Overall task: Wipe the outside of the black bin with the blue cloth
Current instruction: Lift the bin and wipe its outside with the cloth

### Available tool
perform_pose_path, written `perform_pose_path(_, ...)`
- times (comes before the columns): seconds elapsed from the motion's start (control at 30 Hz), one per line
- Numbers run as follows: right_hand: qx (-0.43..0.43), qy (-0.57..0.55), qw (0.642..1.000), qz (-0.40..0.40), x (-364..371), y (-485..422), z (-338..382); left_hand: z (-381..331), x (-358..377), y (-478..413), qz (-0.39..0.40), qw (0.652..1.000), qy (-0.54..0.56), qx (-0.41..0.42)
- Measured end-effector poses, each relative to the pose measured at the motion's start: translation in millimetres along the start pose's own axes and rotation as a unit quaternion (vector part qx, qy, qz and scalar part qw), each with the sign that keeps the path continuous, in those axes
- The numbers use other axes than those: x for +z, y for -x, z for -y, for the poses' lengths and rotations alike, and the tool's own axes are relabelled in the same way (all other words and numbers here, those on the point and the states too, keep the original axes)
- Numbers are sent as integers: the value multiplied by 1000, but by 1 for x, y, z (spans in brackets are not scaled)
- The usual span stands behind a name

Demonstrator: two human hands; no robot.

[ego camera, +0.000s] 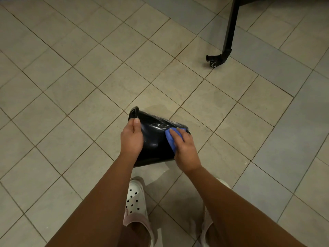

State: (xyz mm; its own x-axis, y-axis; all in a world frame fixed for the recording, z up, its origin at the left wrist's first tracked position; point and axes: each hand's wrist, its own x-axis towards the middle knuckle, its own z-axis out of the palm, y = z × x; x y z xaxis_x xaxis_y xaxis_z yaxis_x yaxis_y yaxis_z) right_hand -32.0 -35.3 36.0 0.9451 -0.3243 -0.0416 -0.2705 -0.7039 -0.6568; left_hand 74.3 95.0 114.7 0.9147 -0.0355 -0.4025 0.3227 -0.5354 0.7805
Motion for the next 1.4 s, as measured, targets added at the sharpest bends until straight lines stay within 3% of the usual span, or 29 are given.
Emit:
perform_pose_path(0.2,161,-30,986,-11,-4,7,0,-2,1,2,6,1000,-19,21)
perform_pose_path(0.47,10,-5,1000,10,5,13,4,-2,3,2,4,999,-39,18)
perform_pose_path(0.73,233,-70,969,31,-8,5,-3,-5,6,3,2,996,-81,42)
perform_pose_path(0.83,187,9,982,7,7,23,22,-4,4,2,0,995,-89,42)
perform_pose_path(1.03,56,2,998,31,-3,1,7,-2,2,3,-7,995,-89,43)
perform_pose_path(1.17,199,-84,976,42,-14,-10,1,-2,3,4,12,993,-96,64)
perform_pose_path(1.27,269,-88,959,28,-10,-3,6,-5,4,2,23,991,-116,69)
perform_pose_path(1.4,176,-26,984,6,8,22,28,-6,5,1,19,989,-130,67)
